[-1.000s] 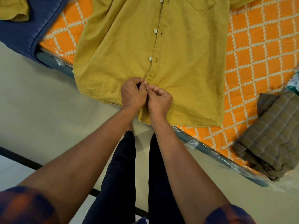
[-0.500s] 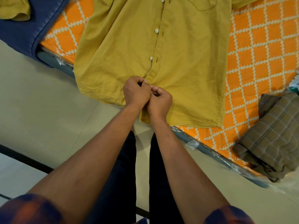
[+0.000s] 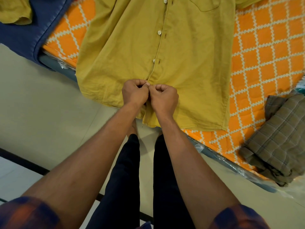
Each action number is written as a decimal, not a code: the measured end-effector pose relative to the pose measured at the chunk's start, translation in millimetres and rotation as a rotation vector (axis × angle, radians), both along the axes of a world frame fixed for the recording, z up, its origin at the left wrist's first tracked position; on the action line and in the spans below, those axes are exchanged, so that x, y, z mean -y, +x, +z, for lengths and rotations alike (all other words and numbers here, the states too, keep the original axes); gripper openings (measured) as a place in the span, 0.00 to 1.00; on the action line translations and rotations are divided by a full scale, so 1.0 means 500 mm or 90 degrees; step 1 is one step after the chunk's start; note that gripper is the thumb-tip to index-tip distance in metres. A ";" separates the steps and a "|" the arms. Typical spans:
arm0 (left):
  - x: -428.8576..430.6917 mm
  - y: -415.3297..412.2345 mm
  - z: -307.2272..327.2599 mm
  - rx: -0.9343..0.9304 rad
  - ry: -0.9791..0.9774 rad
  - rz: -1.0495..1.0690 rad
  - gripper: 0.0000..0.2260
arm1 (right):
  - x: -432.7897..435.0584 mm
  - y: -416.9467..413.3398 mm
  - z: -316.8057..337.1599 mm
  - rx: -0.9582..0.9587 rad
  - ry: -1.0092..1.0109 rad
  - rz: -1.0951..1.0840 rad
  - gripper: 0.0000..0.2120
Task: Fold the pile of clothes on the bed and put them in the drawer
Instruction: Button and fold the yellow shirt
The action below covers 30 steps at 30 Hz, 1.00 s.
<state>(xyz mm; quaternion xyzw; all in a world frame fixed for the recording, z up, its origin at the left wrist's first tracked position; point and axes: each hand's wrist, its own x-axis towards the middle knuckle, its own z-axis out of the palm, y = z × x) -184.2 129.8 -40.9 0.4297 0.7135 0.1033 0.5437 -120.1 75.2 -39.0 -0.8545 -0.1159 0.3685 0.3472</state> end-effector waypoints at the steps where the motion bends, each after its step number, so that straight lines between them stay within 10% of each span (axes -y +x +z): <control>1: -0.002 0.001 0.001 -0.002 -0.007 0.002 0.03 | -0.004 0.007 0.002 0.011 -0.016 0.027 0.12; 13: -0.039 -0.001 0.002 -0.038 -0.062 -0.030 0.08 | -0.030 0.057 0.005 0.029 -0.106 0.212 0.16; 30: -0.068 0.029 0.029 -0.161 -0.058 -0.275 0.07 | 0.014 0.000 -0.003 0.003 0.024 0.059 0.09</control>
